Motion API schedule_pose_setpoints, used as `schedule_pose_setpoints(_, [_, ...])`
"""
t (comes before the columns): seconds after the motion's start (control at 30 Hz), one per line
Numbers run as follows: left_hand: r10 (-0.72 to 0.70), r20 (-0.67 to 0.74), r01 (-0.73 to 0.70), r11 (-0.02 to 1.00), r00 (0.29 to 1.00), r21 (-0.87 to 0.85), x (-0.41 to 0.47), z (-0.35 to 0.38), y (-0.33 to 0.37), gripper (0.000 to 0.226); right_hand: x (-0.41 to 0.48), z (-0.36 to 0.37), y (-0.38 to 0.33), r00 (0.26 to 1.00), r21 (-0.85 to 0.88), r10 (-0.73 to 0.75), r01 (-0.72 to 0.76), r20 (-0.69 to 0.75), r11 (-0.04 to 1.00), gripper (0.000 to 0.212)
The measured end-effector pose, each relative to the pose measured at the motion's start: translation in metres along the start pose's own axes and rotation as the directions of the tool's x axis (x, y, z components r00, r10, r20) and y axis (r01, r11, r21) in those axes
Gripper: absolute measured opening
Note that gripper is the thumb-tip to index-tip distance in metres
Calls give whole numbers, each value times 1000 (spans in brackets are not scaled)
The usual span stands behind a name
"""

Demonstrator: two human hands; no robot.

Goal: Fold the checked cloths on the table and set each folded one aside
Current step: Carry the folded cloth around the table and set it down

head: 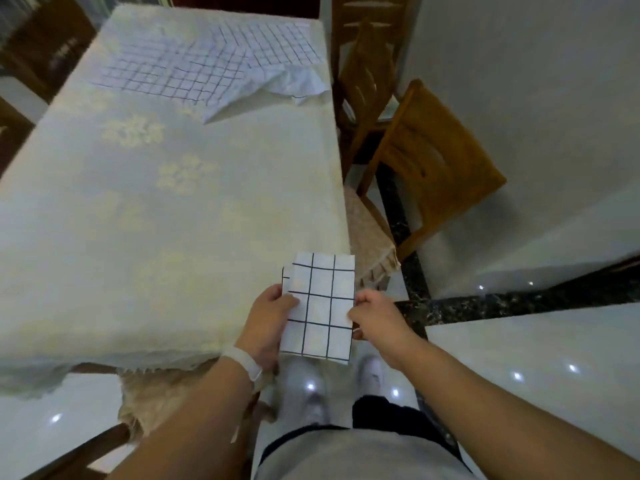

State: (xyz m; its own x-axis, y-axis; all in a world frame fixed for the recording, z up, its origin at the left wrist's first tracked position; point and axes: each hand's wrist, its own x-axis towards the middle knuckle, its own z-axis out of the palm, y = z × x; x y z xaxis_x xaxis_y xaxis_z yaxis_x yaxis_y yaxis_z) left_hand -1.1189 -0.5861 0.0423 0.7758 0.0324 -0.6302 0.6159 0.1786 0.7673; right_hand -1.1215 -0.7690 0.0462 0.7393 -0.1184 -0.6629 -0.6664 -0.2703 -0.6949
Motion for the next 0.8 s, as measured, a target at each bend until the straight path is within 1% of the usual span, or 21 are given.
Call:
schedule_pose_setpoints(0.2, [-23, -120, 27, 999, 993, 35, 47, -5, 8, 19, 57, 11, -23, 997, -57, -2, 6, 78, 998, 16])
schedule_pose_setpoints(0.37, [-9, -248, 49, 987, 969, 154, 89, -1, 10, 14, 105, 16, -32, 991, -78, 45, -35, 127, 996, 18])
schedule_pose_setpoints(0.53, [-47, -327, 131, 962, 944, 239, 122, 7, 10, 13, 143, 20, -34, 985, -156, 64, -38, 160, 987, 13])
schedule_pose_setpoints(0.67, [-23, -370, 152, 934, 929, 322, 131, 8, 10, 12, 160, 17, -29, 977, -210, 79, -36, 199, 977, 13])
schedule_pose_setpoints(0.8, [26, -392, 155, 893, 920, 422, 132, 11, 8, 11, 166, 14, -28, 967, -279, 67, 5, 245, 960, 10])
